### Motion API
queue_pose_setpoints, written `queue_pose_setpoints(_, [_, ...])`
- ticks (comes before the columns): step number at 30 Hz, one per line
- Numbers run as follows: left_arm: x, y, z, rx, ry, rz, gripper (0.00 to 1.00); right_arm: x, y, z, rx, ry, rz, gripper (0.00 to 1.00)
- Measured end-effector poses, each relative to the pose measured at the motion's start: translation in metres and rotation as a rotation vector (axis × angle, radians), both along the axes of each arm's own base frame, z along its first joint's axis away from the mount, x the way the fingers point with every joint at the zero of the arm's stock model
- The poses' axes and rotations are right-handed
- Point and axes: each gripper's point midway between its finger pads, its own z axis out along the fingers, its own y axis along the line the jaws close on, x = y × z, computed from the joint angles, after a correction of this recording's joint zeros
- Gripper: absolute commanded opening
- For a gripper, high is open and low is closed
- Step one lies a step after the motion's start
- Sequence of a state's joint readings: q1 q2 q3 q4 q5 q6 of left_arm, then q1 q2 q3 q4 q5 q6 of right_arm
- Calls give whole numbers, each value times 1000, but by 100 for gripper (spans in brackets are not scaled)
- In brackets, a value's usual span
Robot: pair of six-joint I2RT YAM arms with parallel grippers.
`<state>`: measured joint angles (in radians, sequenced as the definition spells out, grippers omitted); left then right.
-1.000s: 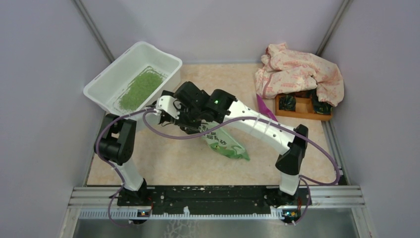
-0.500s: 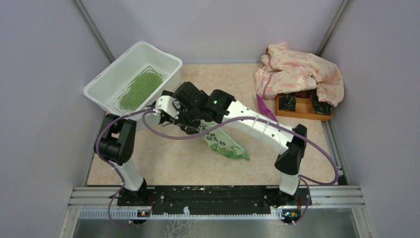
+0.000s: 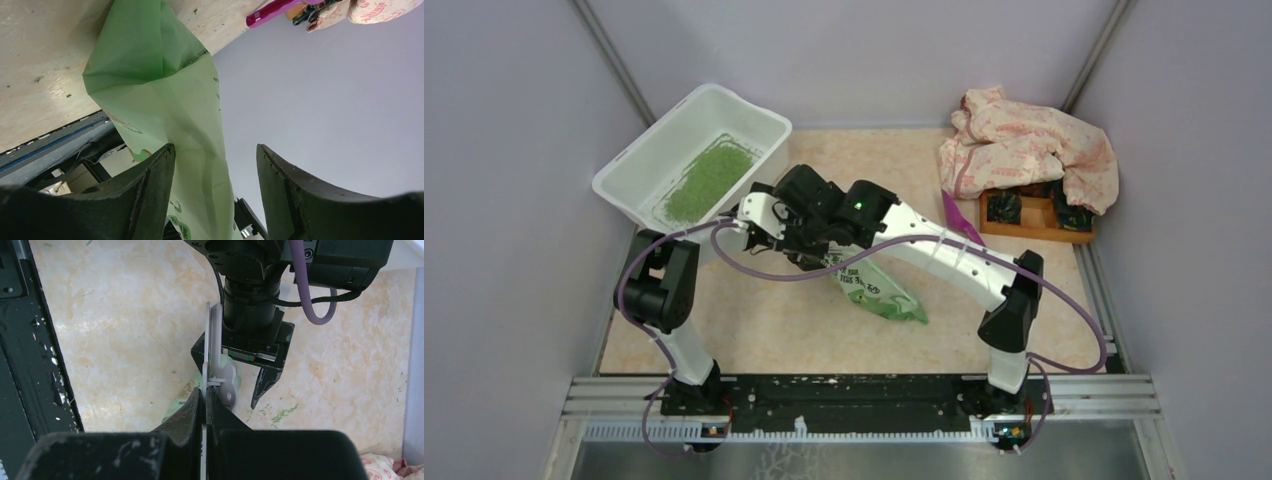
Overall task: Fill the litter box with clean litter
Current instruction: Clamp the cat litter bag at the center of the board.
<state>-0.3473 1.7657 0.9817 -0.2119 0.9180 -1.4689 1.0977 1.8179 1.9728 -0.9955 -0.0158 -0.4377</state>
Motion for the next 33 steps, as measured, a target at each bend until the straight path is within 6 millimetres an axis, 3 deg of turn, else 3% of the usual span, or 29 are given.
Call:
queue_pose_setpoints(25, [1,-1,1,-10,3,-6,66,14,-12,5,-50,2,-173,0])
queue_pose_setpoints(33, [11,-5,5,-20,-14,-21,65,18,-18,5,-62,-4,-233,0])
